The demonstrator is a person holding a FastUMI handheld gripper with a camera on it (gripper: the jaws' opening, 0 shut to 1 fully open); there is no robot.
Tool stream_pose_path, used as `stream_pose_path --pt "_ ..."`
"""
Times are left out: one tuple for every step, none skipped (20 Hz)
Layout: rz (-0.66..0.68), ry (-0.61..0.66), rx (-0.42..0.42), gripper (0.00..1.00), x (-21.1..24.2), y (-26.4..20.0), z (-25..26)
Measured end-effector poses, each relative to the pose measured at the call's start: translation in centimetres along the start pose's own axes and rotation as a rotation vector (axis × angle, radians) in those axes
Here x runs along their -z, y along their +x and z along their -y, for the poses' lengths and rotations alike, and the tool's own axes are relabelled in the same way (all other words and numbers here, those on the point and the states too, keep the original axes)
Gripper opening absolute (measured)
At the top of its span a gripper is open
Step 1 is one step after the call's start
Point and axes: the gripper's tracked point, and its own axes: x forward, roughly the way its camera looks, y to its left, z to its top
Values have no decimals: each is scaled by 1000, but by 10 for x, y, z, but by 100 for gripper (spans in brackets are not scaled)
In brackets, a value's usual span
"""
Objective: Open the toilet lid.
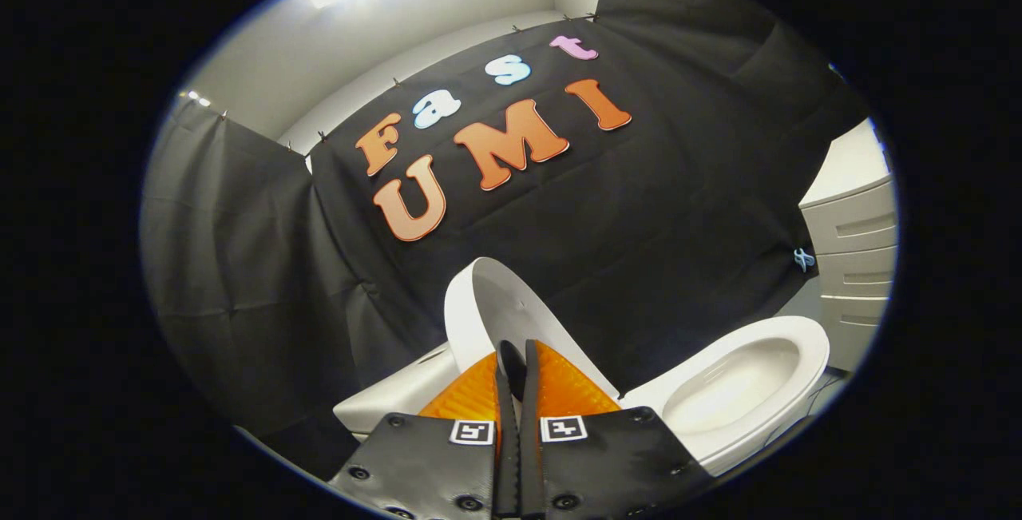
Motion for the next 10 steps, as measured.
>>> stream_pose_path --pt "-4 2 -7 7 2 0 -3" --pt "-6 -3 -9 8 2 1 -5" --pt "-4 -11 -12 8 4 2 -7" --pt "-9 -11 -16 8 5 1 -9" --pt "-13 -11 -20 8 7 2 -12" --pt "-15 -16 -22 7 9 3 -15" --pt "-17 -21 -25 8 10 4 -18" --pt "-18 -24 -26 8 11 4 -19" --pt "-19 -27 -26 8 11 4 -20" --pt "-19 -31 -24 8 12 5 -21"
